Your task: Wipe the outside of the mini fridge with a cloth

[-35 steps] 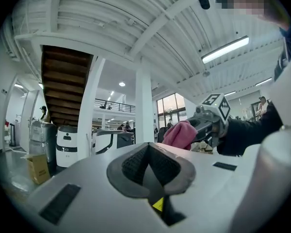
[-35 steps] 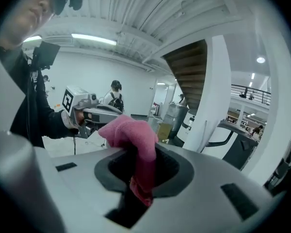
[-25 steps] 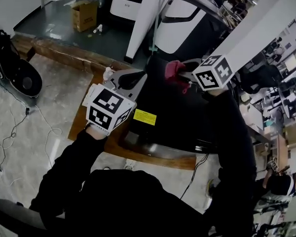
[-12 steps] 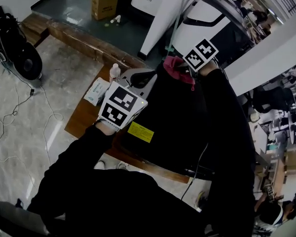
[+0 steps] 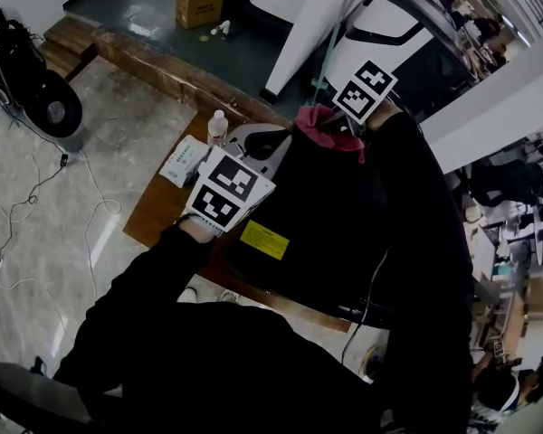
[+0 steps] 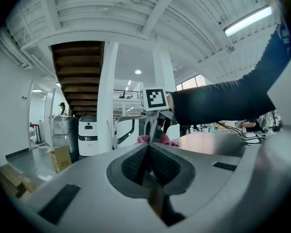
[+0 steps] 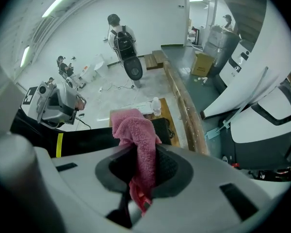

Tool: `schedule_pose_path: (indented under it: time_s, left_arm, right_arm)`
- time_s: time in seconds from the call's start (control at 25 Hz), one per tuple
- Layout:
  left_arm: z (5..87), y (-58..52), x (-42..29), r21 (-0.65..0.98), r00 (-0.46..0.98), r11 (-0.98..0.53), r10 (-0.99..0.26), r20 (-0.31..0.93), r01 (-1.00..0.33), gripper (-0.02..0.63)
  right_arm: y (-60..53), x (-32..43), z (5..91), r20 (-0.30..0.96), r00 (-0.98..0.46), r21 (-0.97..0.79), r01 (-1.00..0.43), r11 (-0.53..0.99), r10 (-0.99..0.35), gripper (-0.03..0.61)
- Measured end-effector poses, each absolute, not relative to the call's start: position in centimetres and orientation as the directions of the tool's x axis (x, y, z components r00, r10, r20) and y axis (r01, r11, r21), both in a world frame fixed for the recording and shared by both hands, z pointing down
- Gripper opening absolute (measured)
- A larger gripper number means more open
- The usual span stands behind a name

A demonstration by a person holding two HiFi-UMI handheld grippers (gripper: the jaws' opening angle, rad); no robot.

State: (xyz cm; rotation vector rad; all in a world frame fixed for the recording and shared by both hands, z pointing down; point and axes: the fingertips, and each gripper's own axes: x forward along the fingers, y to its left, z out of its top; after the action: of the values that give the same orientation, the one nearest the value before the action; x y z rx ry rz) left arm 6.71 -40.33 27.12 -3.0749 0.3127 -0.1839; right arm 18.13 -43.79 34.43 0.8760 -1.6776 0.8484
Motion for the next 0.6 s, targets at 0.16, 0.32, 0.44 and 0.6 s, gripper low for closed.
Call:
schedule_pose_path:
  time_s: [0.16,0.32,0.44,0.6]
  left_arm:
    - [27.1,-38.8,6.1,-0.066,0.978,-0.985,-0.169,0.120,-0.162,0.006]
    - [27.1,-37.2,4.3,-0.060,0.983,-0.989,-0.141,0.119,-0.134,0.006]
    - [27.0,-36.3,2.4,-0.050,0.985,-0.991,-0.132,0.108,-0.127,0.006]
    - [26.9,-34.6,0.2,-0.051,0.989,-0.993,-0.111,0.098,-0.106,0.006]
  right_arm:
    - [-41.7,15.5,34.6,0.964,-0.243,-0.159,-0.855,0.494,-0.111,0.071]
    - [-39.2,12.7,34.5,0.972,-0.211,-0.133,-0.857,0.498,-0.103,0.071]
    - [-37.3,10.3,34.6,0.976,-0.196,-0.123,-0.860,0.496,-0.099,0.071]
    - [-34.5,6.9,34.6,0.976,-0.201,-0.132,-0.859,0.494,-0.089,0.071]
